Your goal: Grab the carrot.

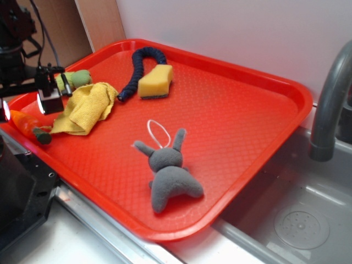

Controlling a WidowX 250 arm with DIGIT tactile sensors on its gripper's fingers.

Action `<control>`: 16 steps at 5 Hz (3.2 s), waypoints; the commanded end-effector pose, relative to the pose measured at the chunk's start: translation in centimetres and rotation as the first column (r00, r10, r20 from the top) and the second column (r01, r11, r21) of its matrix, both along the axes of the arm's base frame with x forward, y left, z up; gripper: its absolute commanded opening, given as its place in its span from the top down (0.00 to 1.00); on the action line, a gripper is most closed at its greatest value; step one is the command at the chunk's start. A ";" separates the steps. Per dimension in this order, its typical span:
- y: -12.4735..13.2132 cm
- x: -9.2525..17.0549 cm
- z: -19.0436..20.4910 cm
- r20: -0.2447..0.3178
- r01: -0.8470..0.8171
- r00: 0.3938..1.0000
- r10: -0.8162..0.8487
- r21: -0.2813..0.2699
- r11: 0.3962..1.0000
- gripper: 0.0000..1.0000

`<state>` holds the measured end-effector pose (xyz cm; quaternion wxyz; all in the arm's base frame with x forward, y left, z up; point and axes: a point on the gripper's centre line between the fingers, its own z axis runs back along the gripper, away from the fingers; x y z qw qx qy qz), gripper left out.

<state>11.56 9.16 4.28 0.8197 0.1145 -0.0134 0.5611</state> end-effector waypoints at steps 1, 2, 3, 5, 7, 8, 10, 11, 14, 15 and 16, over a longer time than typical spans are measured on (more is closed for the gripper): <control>0.8 -1.6 -2.0 -0.024 -0.021 0.999 0.020 -0.016 1.000 0.00; 0.2 -0.6 -2.9 -0.023 0.164 0.986 -0.166 -0.063 0.984 0.00; -0.6 0.5 -3.1 -0.049 0.370 0.927 -0.372 -0.047 0.928 0.00; -1.7 0.5 -3.3 0.022 0.541 0.839 -0.543 -0.135 0.830 0.42; -2.8 -0.4 -5.9 0.010 0.577 0.795 -0.607 -0.323 0.750 1.00; -3.9 -1.1 -5.1 -0.013 0.594 0.772 -0.635 -0.340 0.729 1.00; -5.6 2.4 3.6 -0.011 0.684 0.717 -0.697 -0.182 0.707 1.00; -7.5 4.2 8.7 0.059 0.743 0.665 -0.744 -0.149 0.652 1.00; -11.8 9.6 13.6 0.113 0.839 0.544 -0.832 -0.092 0.536 1.00; -11.7 10.0 13.7 0.096 0.849 0.528 -0.844 -0.083 0.522 1.00; -11.7 10.0 13.5 0.095 0.849 0.527 -0.844 -0.093 0.520 1.00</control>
